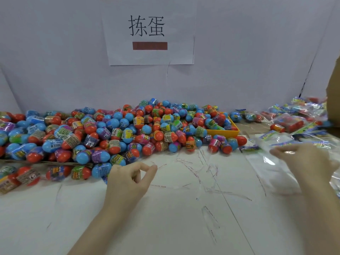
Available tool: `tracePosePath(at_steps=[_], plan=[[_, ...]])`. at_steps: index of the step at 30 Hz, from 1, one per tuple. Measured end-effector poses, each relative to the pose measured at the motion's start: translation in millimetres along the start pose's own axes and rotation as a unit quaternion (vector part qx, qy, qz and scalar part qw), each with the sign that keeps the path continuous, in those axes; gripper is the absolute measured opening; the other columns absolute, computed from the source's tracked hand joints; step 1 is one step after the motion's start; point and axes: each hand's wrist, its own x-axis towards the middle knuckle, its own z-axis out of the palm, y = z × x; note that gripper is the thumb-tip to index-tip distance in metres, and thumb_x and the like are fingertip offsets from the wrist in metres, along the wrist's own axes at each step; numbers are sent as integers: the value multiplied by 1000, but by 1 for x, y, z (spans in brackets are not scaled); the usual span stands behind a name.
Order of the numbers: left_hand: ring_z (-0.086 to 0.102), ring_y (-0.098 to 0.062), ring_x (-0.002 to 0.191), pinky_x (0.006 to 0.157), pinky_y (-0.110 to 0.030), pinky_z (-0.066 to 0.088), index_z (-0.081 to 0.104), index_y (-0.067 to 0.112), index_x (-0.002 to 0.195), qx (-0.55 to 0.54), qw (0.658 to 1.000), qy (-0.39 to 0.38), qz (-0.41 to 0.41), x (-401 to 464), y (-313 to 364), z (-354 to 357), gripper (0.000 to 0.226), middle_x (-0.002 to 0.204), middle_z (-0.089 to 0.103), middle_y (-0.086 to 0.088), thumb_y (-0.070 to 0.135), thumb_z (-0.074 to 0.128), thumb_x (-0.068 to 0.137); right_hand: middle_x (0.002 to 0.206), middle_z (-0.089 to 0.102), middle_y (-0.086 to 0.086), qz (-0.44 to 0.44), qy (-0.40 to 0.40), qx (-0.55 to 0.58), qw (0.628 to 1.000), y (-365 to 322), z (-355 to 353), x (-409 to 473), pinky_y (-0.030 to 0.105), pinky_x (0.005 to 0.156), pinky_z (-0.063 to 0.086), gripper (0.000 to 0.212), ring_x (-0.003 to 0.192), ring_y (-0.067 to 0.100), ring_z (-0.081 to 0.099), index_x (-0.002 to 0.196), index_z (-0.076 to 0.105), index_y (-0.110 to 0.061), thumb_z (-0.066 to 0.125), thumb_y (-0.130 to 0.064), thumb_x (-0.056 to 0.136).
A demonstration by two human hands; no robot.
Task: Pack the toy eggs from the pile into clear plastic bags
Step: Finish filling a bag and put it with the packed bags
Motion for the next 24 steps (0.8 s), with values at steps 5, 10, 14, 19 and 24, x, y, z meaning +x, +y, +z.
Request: tracePosePath(at_steps=[5, 10, 14, 19, 24], plan=[[62, -5, 66, 52, -8, 43, 50, 38, 106, -149, 987, -7, -53, 4, 3, 2, 42, 99, 58, 9, -1, 42, 94, 104, 66, 18, -32, 150, 182, 971, -4, -2, -1, 57, 92, 38, 33, 104, 39, 52, 105, 69, -16, 63, -40, 84], [60, -2, 71, 56, -22, 54, 32, 67, 111, -130, 991, -27, -7, 2, 1, 1, 88, 121, 29, 47, -9, 62, 80, 98, 68, 11, -106, 182, 413, 886, -34, -12, -22, 38, 88, 46, 31, 85, 19, 60, 108, 66, -12, 65, -30, 84], [49, -3, 61, 66, -20, 40, 40, 46, 121, 72, 996, -61, -4, 1, -1, -2, 68, 80, 60, 33, 31, 79, 67, 64, 68, -20, -118, 18, 570, 813, -82, -26, -56, 9, 62, 46, 10, 62, -5, 61, 87, 69, -23, 70, -20, 78], [58, -1, 82, 77, -15, 40, 34, 53, 125, -184, 970, -113, -110, 10, 11, 3, 48, 106, 64, 18, 58, 40, 77, 76, 71, -3, -89, -350, 631, 687, -124, -24, -81, 26, 62, 54, 18, 67, 11, 67, 72, 75, -20, 66, -35, 67], [64, -9, 76, 63, -23, 42, 52, 29, 119, -311, 913, -120, -234, 17, 12, -2, 64, 94, 69, 12, 70, 44, 70, 66, 63, -4, -57, -566, 585, 578, -135, 9, -98, 17, 53, 48, 15, 50, 4, 55, 67, 74, -16, 67, -29, 67]])
